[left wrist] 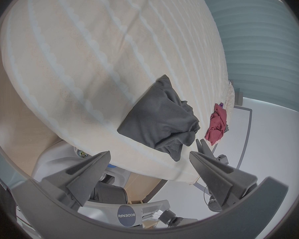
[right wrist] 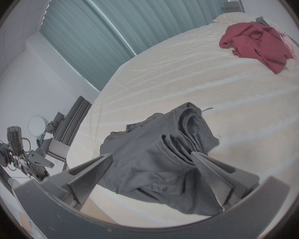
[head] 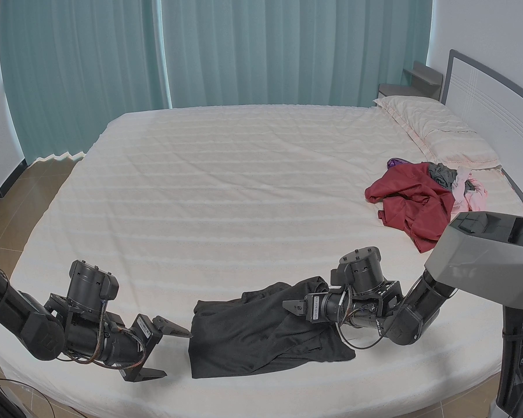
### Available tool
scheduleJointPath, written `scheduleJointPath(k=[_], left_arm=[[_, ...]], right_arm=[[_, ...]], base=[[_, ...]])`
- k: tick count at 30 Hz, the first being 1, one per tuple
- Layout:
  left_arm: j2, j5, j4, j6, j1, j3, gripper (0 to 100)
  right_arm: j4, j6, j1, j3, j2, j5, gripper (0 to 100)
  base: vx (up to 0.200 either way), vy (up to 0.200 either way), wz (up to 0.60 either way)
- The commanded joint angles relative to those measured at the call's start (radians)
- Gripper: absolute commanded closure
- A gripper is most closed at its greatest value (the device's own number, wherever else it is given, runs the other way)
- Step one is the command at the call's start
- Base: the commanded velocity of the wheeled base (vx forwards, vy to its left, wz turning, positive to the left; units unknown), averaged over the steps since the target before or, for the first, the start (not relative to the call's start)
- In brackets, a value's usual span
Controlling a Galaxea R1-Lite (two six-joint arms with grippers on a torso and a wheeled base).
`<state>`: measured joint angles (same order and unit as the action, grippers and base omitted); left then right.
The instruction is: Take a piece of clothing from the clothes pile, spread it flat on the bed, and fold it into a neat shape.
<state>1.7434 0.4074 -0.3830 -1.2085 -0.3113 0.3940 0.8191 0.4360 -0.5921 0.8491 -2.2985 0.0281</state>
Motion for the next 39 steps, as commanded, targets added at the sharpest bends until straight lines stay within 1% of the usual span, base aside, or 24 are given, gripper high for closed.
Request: scheduleJointPath(k=[1, 11, 14, 19, 25, 30, 36, 37, 39], left_arm=[[0.004, 0.001, -0.001, 0.0, -0.002, 0.0, 0], [0.004, -0.001, -0.001, 0.0, -0.005, -0.001, 0], [0.004, -0.001, -0.001, 0.001, -0.005, -0.001, 0], [0.004, -0.001, -0.001, 0.0, -0.005, -0.001, 0], [0.004, -0.001, -0.001, 0.001, -0.008, -0.001, 0], [0.004, -0.001, 0.001, 0.001, -0.011, -0.003, 0], [0.004, -0.001, -0.001, 0.001, -0.015, -0.004, 0], [0.004, -0.001, 0.001, 0.001, -0.015, -0.004, 0], [0.004, -0.001, 0.001, 0.003, -0.015, -0.004, 0]], right_arm=[[0.0, -0.002, 0.0, -0.019, 0.016, 0.0, 0], [-0.008, -0.016, -0.002, -0.041, 0.021, -0.005, 0], [-0.006, -0.016, -0.002, -0.047, 0.05, -0.017, 0], [-0.009, -0.017, -0.011, -0.045, 0.091, -0.017, 0], [-0.008, -0.022, -0.035, -0.036, 0.051, -0.011, 0], [-0.009, -0.031, -0.032, -0.001, -0.006, -0.005, 0], [-0.011, -0.042, -0.029, -0.009, -0.01, -0.005, 0], [-0.009, -0.045, -0.029, -0.01, -0.01, -0.007, 100], [-0.009, -0.045, -0.028, -0.015, -0.001, -0.01, 100]], base=[[0.0, 0.0, 0.0], [0.0, 0.0, 0.0], [0.0, 0.0, 0.0], [0.0, 0.0, 0.0], [0.0, 0.0, 0.0], [0.0, 0.0, 0.0], [0.0, 0.0, 0.0], [0.0, 0.0, 0.0], [0.0, 0.0, 0.0]])
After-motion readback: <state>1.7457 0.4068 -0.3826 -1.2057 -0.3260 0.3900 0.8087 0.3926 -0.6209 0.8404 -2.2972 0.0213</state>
